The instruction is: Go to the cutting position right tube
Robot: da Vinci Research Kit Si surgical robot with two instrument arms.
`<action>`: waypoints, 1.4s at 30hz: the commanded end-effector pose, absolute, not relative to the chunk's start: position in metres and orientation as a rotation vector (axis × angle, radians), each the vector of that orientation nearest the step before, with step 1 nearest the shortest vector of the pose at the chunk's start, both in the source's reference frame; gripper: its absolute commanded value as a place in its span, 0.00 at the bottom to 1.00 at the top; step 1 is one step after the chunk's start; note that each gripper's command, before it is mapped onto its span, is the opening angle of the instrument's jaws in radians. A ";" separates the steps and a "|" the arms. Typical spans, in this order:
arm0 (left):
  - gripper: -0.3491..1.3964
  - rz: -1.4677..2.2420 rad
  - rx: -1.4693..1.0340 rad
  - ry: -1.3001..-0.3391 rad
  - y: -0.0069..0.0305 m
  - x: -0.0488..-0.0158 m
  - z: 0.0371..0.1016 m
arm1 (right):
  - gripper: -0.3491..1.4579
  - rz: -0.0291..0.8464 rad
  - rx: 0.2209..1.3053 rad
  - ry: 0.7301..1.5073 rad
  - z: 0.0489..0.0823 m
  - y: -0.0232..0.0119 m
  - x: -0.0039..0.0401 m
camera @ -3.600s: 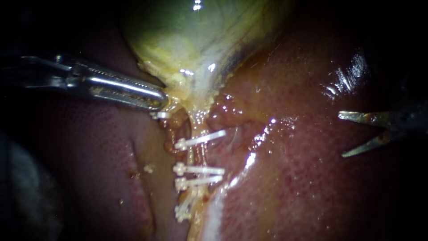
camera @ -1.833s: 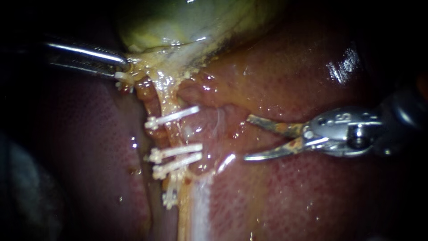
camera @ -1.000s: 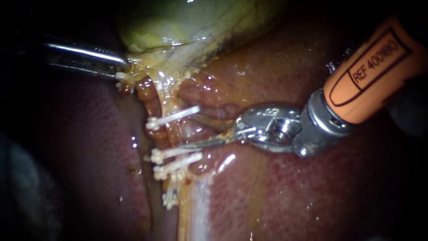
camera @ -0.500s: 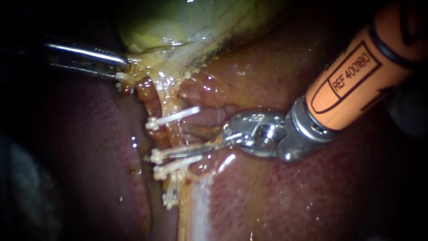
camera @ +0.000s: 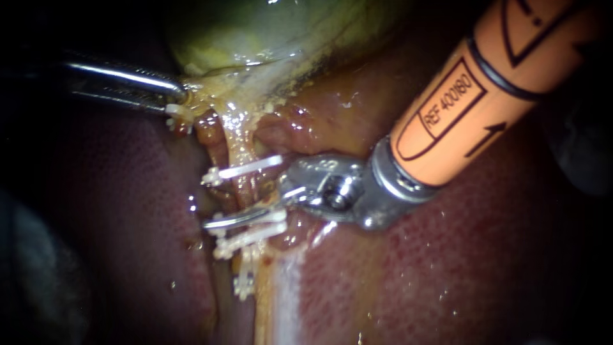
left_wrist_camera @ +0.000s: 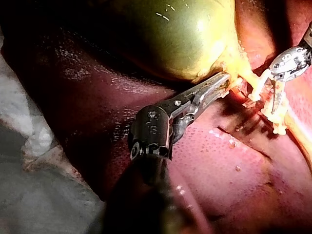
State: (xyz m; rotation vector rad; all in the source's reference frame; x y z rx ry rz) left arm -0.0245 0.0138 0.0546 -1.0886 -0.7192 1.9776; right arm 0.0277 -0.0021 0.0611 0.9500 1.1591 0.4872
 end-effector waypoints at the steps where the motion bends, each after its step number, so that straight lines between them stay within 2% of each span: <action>1: 0.00 1.977 -1.089 -0.718 0.0138 -0.0245 0.0547 | 0.88 0.495 0.953 1.161 0.0612 -0.0021 0.0280; 14: 0.00 1.977 -1.089 -0.717 0.0138 -0.0246 0.0548 | 0.88 0.514 0.988 1.178 0.0605 -0.0027 0.0288; 21: 0.00 1.978 -1.089 -0.717 0.0138 -0.0246 0.0548 | 0.87 0.503 1.075 1.206 0.0575 -0.0036 0.0291; 28: 0.00 1.978 -1.090 -0.717 0.0138 -0.0246 0.0548 | 0.86 0.500 1.112 1.241 0.0552 -0.0032 0.0291; 42: 0.00 1.977 -1.089 -0.717 0.0138 -0.0247 0.0548 | 0.86 0.503 1.119 1.253 0.0547 -0.0029 0.0289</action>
